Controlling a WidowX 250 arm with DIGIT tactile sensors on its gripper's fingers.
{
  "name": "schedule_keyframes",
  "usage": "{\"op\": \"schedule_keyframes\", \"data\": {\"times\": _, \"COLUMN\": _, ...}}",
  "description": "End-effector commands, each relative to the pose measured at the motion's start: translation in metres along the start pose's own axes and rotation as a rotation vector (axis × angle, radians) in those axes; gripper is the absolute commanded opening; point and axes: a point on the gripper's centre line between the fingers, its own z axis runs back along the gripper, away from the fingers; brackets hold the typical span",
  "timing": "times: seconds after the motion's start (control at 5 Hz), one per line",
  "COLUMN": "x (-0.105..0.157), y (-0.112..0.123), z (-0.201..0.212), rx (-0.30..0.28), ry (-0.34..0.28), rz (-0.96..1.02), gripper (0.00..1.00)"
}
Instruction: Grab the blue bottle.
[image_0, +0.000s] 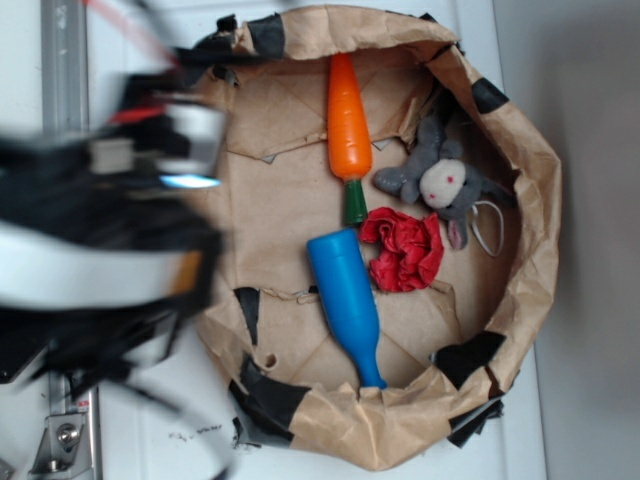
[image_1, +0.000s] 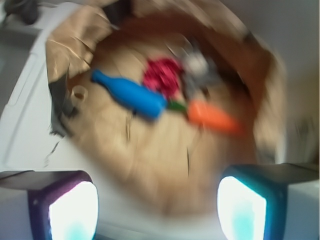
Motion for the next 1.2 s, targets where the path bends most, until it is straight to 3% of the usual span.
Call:
{"op": "schedule_keyframes", "data": {"times": 0.0, "x": 0.061, "y": -0.001, "z": -0.060, "rx": -0.122, "ry": -0.047, "rz": -0.242, "gripper": 1.00}}
{"op": "schedule_keyframes", "data": {"times": 0.2, "x": 0.080, "y": -0.026, "z": -0.082, "rx": -0.175, "ry": -0.046, "rz": -0.335, "gripper": 1.00}}
{"op": "schedule_keyframes", "data": {"times": 0.6, "x": 0.070, "y": -0.103, "z": -0.112, "rx": -0.234, "ry": -0.004, "rz": -0.610, "gripper": 1.00}}
{"op": "schedule_keyframes", "data": {"times": 0.8, "x": 0.065, "y": -0.113, "z": -0.123, "rx": -0.211, "ry": 0.062, "rz": -0.626, "gripper": 1.00}}
{"op": "schedule_keyframes", "data": {"times": 1.0, "x": 0.066, "y": -0.109, "z": -0.124, "rx": -0.225, "ry": 0.084, "rz": -0.588, "gripper": 1.00}}
